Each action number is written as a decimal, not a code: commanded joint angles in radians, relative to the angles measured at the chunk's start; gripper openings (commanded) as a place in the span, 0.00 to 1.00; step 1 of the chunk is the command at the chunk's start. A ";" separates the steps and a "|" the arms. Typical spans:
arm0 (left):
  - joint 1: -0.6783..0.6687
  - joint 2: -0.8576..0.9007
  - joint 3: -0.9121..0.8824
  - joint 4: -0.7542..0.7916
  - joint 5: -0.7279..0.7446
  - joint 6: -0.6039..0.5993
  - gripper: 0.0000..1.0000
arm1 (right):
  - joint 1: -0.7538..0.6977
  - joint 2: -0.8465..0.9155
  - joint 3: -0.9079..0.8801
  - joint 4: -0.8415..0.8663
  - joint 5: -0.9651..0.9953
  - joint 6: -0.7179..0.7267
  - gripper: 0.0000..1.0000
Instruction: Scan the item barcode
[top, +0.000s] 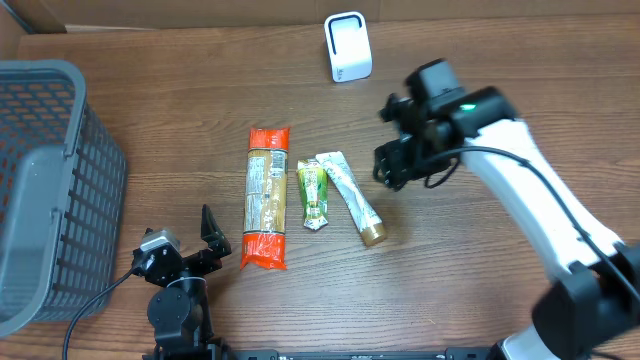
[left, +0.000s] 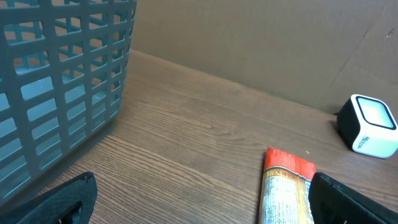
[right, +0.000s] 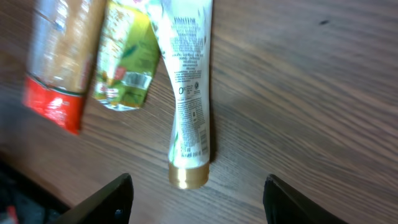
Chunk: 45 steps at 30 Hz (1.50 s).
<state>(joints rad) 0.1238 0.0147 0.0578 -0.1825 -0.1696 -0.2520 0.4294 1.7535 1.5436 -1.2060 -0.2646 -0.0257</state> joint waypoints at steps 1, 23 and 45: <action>-0.006 -0.010 -0.001 0.000 -0.014 0.016 1.00 | 0.055 0.083 0.015 0.010 0.063 -0.002 0.64; -0.006 -0.010 -0.001 0.000 -0.014 0.016 1.00 | 0.165 0.212 -0.159 0.196 0.115 0.117 0.46; -0.006 -0.010 -0.001 0.000 -0.014 0.016 1.00 | 0.190 0.113 -0.072 0.051 0.916 0.531 0.04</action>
<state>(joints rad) 0.1238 0.0147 0.0574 -0.1825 -0.1696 -0.2523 0.5968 1.9163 1.4311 -1.1633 0.3874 0.3805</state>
